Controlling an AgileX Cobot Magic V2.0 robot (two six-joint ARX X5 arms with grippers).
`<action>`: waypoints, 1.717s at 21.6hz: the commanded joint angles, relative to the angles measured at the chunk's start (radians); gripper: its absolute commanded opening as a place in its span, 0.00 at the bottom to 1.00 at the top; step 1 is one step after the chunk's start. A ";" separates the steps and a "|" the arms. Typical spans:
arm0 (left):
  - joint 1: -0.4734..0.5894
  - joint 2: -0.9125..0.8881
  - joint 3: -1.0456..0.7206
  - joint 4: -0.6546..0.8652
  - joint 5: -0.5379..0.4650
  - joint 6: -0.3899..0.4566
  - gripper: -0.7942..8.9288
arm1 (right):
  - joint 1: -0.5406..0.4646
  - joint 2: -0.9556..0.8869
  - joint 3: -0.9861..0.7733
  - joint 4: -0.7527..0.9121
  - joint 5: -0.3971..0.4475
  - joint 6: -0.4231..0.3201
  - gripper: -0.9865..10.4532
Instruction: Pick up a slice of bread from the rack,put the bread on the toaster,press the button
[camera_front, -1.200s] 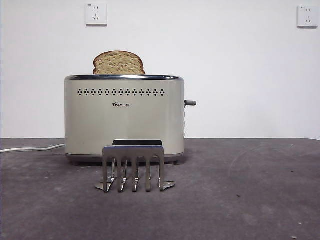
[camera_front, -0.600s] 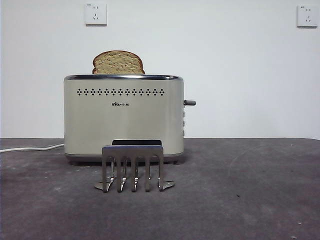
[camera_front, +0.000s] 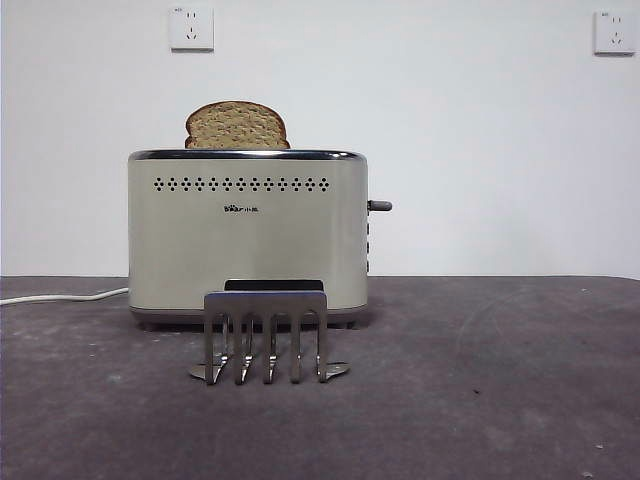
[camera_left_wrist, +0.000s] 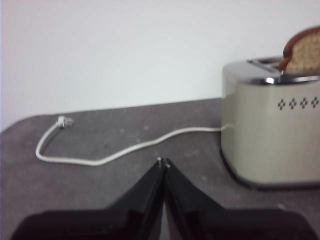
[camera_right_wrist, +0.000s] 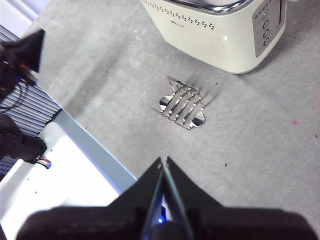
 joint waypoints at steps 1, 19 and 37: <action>0.003 -0.007 -0.040 0.010 0.002 -0.044 0.08 | 0.000 -0.001 -0.006 0.005 -0.001 -0.008 0.09; 0.003 -0.037 -0.058 -0.156 0.050 -0.137 0.08 | 0.000 -0.001 -0.006 0.005 -0.001 -0.008 0.09; 0.003 -0.037 -0.058 -0.156 0.050 -0.137 0.08 | -0.131 -0.542 -0.480 0.737 0.180 0.057 0.09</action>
